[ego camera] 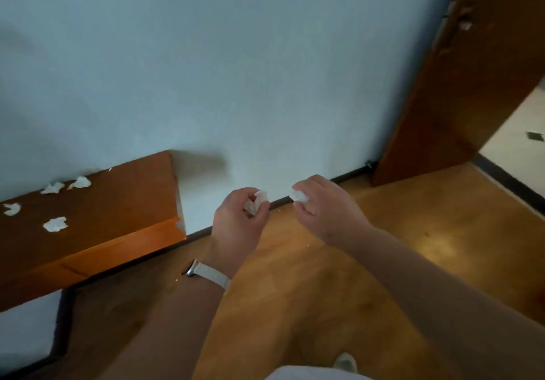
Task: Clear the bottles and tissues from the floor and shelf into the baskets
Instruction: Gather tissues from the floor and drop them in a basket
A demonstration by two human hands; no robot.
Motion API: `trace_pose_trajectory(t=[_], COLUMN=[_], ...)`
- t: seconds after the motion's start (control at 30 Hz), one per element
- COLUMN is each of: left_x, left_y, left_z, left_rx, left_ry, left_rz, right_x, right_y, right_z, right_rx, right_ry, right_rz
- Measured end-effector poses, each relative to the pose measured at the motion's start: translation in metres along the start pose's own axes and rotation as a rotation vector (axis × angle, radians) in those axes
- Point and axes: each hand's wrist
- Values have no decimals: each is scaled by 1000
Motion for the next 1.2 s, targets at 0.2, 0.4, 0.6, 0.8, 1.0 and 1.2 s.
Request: trace_pose_trajectory(t=[0.2,0.4,0.6,0.8,1.0,1.2], left_x=[-88,-168,-218,-241,-259,-265], left_y=[-121,-216,-288,-368,-463,-545], left_z=[44,70,92,119,171,245], left_rx=[168,314,448,587,681,793], left_ry=[-77,-247,-436,-545,-627,-643], left_rz=[-92,-202,-284,-351,-431,-527], right_x=[-131,-223,-282,-333,-387,-443], right_y=[87,160,196,228,256,281], right_z=[-13,-51,-81,-89,-56,8], right_rx=[-121,-253,-354,-411,-429,-451], right_ry=[-194,-383,-587,-773,-914,-990], right_rz=[-45,-40,-61,-98,-133,-228])
Point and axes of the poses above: each hand's wrist, its own z-axis towards the middle knuckle, its own y-axis out of the back of the hand, x = y × z, and after that the axes turned 14 degrees about -y, right-handed
